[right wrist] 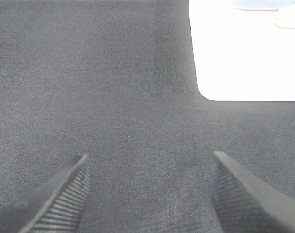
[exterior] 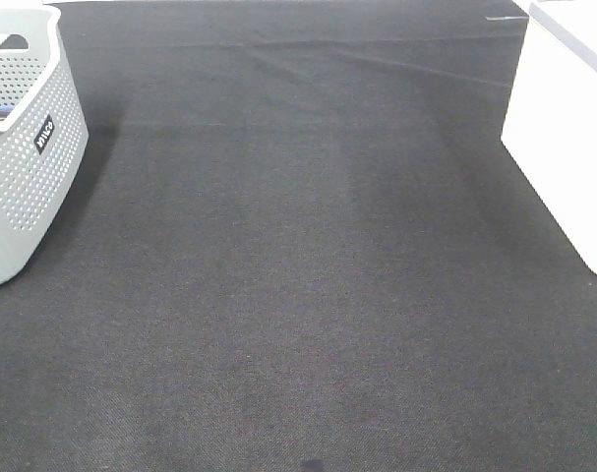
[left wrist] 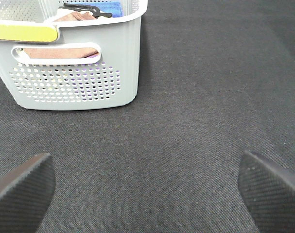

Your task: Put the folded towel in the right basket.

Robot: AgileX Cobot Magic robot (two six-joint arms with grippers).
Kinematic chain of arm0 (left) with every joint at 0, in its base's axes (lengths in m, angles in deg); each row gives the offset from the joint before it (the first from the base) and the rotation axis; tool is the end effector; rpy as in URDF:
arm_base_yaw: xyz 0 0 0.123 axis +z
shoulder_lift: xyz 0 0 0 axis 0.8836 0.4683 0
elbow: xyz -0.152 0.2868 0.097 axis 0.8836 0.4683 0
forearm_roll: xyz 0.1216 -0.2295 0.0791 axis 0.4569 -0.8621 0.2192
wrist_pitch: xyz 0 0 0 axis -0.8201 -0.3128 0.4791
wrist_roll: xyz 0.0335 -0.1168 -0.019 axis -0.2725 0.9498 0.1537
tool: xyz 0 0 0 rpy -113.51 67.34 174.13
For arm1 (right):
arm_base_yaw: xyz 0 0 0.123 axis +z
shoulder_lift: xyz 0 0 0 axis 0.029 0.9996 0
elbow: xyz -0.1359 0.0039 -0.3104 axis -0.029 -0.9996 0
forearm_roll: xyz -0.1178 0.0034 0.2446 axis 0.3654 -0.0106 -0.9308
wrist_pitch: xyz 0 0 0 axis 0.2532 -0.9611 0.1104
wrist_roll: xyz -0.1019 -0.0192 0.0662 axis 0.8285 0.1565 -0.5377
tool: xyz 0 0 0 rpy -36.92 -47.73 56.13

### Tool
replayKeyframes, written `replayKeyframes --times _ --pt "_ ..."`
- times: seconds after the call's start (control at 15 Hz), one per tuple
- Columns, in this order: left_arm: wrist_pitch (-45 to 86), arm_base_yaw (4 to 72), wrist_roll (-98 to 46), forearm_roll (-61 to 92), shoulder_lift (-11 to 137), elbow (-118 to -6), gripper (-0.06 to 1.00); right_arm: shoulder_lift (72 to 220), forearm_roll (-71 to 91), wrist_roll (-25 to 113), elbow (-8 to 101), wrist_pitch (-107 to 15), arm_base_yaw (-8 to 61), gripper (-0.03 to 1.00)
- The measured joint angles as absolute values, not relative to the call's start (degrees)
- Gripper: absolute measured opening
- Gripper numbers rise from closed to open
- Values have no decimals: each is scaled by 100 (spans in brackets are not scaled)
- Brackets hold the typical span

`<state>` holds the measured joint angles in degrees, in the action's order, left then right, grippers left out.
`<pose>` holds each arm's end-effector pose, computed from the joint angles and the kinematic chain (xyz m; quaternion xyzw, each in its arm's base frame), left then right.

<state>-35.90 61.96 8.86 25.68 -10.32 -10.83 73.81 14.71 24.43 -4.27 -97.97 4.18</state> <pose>-0.0133 -0.0069 0.2727 -0.0039 0.8505 -0.0368 0.5247 -0.0126 0.0048 0.2754 -0.0447 0.8552 0.0213 0.5158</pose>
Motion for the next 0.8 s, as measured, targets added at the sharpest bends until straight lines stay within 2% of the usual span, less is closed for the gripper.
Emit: replayKeyframes --times 0.8 --pt "-3590 6196 886 2568 -1032 -1083 97 7249 1465 2443 -427 -9791 418 66"
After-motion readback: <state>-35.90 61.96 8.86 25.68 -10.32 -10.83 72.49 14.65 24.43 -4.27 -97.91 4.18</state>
